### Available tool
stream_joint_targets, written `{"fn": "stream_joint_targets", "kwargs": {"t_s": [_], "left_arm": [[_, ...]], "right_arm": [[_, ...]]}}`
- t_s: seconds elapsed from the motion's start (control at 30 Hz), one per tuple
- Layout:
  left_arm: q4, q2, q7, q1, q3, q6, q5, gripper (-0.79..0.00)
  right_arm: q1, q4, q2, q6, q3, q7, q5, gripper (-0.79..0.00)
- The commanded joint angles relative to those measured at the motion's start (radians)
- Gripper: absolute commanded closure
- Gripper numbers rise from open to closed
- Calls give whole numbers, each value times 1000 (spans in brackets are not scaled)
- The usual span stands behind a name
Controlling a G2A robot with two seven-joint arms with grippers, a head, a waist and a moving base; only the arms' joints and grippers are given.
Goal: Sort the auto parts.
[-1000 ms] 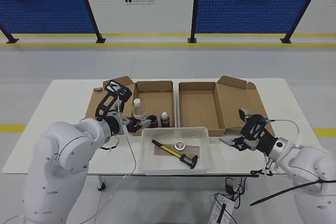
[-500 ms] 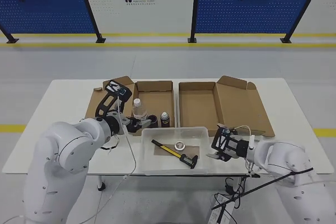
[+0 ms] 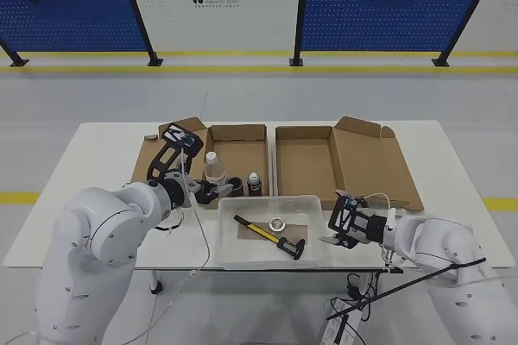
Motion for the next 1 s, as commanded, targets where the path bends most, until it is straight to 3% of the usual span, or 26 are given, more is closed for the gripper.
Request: {"fn": "stream_joint_targets", "kwargs": {"t_s": [0.0,0.07,0.17,0.4,0.53,0.77,0.97], "left_arm": [[0,0,0,0,0,0,0,-785],[0,0,0,0,0,0,0,-785],[0,0,0,0,0,0,0,-785],[0,0,0,0,0,0,0,-785],[0,0,0,0,0,0,0,-785],[0,0,0,0,0,0,0,-785],[0,0,0,0,0,0,0,-785]], "right_arm": [[7,-19,1,9,-11,-2,0,-785],[29,-60,3,11,-49,82,-57,-785],[54,-83,-1,84,-102,172,22,-785],[173,-131,-13,323,-252,534,223,-785],[264,-125,-18,452,-345,665,294,-785],[385,-18,-18,506,-477,720,338,-785],[394,-7,-18,501,-484,715,344,-785]]}}
